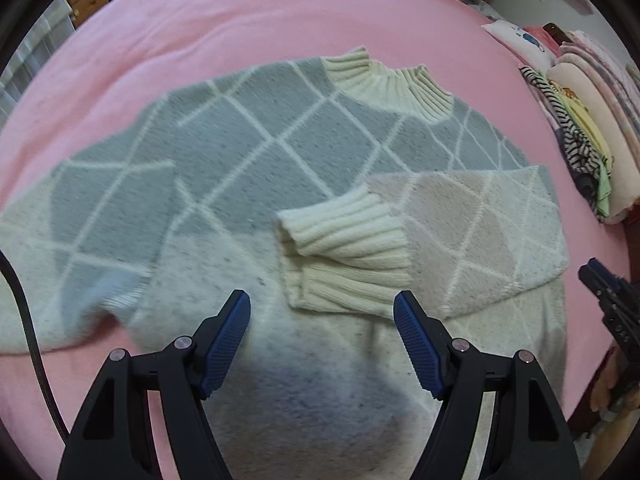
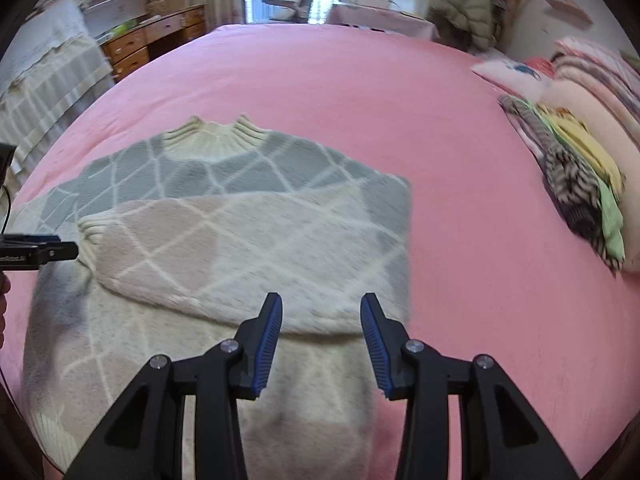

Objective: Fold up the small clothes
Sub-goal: 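Grasp the folded cuff with the left tool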

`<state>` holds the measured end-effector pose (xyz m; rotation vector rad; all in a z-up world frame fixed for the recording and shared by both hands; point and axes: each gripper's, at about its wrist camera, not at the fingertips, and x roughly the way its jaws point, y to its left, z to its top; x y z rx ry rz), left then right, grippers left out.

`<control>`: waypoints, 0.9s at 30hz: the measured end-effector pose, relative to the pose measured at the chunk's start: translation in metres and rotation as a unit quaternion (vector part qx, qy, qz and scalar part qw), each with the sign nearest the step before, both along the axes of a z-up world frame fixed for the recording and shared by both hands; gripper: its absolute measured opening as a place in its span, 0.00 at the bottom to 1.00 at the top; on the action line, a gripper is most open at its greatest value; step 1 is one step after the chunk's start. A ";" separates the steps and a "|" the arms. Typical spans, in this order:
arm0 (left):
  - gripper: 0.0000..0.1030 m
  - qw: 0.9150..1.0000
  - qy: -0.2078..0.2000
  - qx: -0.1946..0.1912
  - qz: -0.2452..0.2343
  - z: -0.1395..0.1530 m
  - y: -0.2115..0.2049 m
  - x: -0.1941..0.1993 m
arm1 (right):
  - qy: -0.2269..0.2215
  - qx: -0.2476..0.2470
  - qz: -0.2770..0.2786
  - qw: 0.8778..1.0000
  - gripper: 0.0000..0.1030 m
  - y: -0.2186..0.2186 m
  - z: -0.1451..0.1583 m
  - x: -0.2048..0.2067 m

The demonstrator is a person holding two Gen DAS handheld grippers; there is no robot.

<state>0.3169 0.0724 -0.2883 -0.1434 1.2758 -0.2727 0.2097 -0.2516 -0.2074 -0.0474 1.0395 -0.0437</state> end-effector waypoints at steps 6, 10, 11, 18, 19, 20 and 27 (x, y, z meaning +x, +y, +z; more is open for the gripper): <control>0.71 0.999 0.024 -0.040 0.022 -0.017 -0.011 0.004 | 0.002 0.014 -0.032 0.999 0.40 -0.021 -0.015 -0.008; 0.71 0.997 0.025 -0.056 0.052 -0.025 -0.012 0.008 | 0.001 0.018 -0.041 0.999 0.40 -0.031 -0.018 -0.012; 0.70 0.996 0.023 -0.064 0.063 -0.026 -0.011 0.008 | -0.002 0.020 -0.043 0.999 0.40 -0.033 -0.019 -0.012; 0.30 0.994 -0.008 -0.054 0.089 -0.023 -0.009 0.012 | -0.004 0.024 -0.053 0.998 0.40 -0.047 -0.024 -0.014; 0.30 0.994 -0.019 -0.052 0.090 -0.020 -0.010 0.011 | -0.004 0.025 -0.054 0.998 0.40 -0.048 -0.025 -0.015; 0.30 0.994 -0.025 -0.051 0.089 -0.018 -0.010 0.010 | -0.004 0.028 -0.055 0.998 0.40 -0.050 -0.026 -0.015; 0.23 0.994 -0.026 -0.042 0.094 -0.023 -0.012 0.013 | -0.001 0.031 -0.056 0.998 0.40 -0.058 -0.033 -0.014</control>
